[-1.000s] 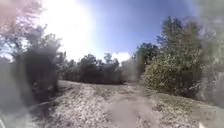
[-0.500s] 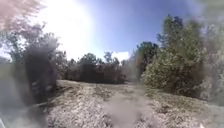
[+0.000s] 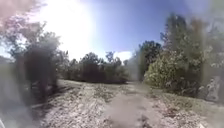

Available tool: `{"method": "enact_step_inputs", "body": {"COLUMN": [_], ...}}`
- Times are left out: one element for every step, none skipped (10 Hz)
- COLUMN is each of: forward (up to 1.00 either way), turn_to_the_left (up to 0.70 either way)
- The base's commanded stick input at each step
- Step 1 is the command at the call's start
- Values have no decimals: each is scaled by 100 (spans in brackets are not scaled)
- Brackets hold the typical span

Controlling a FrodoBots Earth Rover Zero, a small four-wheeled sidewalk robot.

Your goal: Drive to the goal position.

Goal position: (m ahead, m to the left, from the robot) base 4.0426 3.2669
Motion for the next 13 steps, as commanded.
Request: {"method": "enact_step_inputs", "body": {"forward": [30,30,30,30,30,30,30,30,30,30,30,30,30], "turn_to_the_left": [0,0,0,0,0,0,0,0,0,0,0,0,0]}}
